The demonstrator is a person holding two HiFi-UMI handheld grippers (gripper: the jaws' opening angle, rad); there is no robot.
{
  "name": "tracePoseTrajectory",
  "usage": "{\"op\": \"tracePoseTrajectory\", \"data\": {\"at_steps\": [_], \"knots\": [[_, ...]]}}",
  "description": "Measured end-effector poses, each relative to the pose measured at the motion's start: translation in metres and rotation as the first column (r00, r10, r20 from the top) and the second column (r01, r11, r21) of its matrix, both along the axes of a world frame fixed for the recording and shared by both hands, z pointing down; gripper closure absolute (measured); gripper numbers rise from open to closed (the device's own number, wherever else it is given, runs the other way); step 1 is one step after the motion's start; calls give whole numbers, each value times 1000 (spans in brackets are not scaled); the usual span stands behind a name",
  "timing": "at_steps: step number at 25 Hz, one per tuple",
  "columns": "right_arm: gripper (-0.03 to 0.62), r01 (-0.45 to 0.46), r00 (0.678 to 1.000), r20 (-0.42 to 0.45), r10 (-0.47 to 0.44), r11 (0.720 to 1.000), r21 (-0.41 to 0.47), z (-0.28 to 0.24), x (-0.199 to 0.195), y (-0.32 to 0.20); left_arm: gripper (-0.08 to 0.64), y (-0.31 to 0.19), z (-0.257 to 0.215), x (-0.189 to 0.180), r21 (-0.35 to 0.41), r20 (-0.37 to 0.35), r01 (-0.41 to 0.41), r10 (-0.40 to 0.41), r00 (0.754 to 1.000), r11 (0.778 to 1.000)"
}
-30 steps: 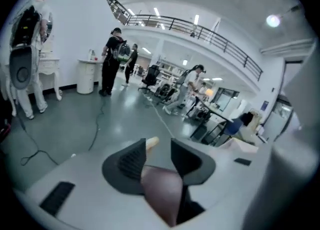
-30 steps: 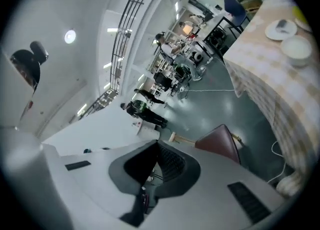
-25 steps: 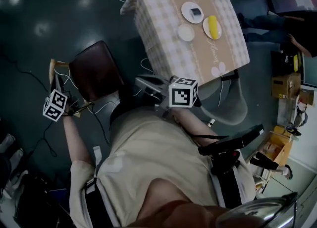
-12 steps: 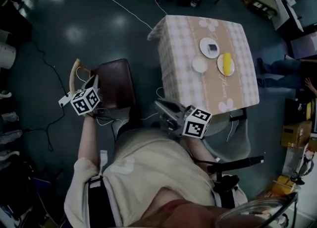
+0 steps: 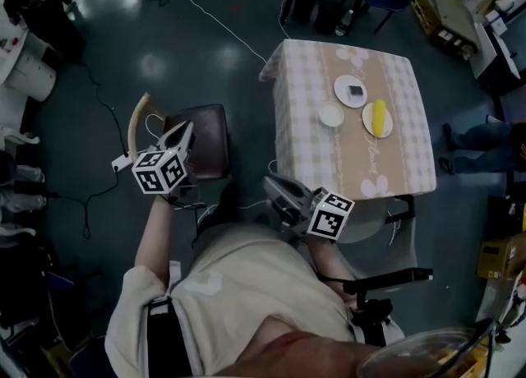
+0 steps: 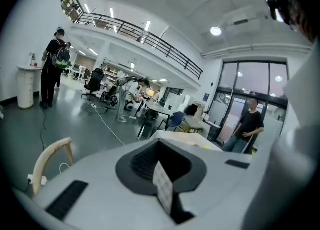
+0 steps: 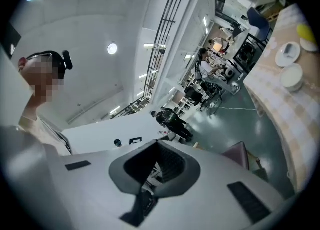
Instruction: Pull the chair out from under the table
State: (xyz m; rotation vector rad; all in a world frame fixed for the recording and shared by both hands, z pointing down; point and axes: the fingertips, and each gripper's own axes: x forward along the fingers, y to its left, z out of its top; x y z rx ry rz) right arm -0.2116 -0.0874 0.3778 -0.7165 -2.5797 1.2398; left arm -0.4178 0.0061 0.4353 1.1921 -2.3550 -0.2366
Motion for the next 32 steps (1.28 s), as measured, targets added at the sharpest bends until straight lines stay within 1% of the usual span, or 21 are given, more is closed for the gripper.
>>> {"op": "tracePoseTrajectory", "data": {"at_steps": [2,5,7,10,12,14,17,19,21,23,25,27,30,32], "knots": [[583,25,1000,-2,-25,999,-45,4,5,3,552,3,-1,16,-10,5,2,-2,1000,1000],[583,77,997,-2,-77,994,-81,9,13,11,552,11,1,37,-30,-3,16,-16,1000,999],[583,120,993,3,-120,988,-97,12,15,22,552,20,-2,45,-40,0,37,-37,999,998],[583,186,982,-3,-188,976,-112,17,20,45,552,46,-1,62,-45,-25,84,-85,996,995],[583,222,975,11,-222,968,-120,14,17,57,552,60,-3,65,-58,-26,103,-105,994,993],[583,253,967,32,-251,959,-125,10,10,64,552,69,-6,62,-78,-11,113,-114,993,990],[583,292,956,28,-291,947,-130,11,7,69,552,76,-5,69,-104,-5,119,-120,993,987],[583,308,951,25,-308,941,-137,10,6,71,552,73,-7,77,-109,6,92,-92,996,990],[583,311,950,31,-310,943,-115,7,1,71,552,66,-14,84,-127,45,34,-29,999,991],[583,298,955,29,-296,953,-48,8,-5,71,552,58,-22,89,-177,107,-36,55,993,984],[583,277,961,22,-277,961,21,11,-9,69,552,50,-31,92,-220,162,-88,126,979,972],[583,263,964,19,-264,964,45,12,-12,69,552,43,-40,94,-216,183,-123,164,969,969],[583,239,971,5,-239,970,37,13,-14,70,552,37,-45,93,-174,180,-158,190,965,972],[583,208,978,-7,-208,978,27,15,-17,75,552,36,-48,89,-159,185,-190,218,958,969]]}}
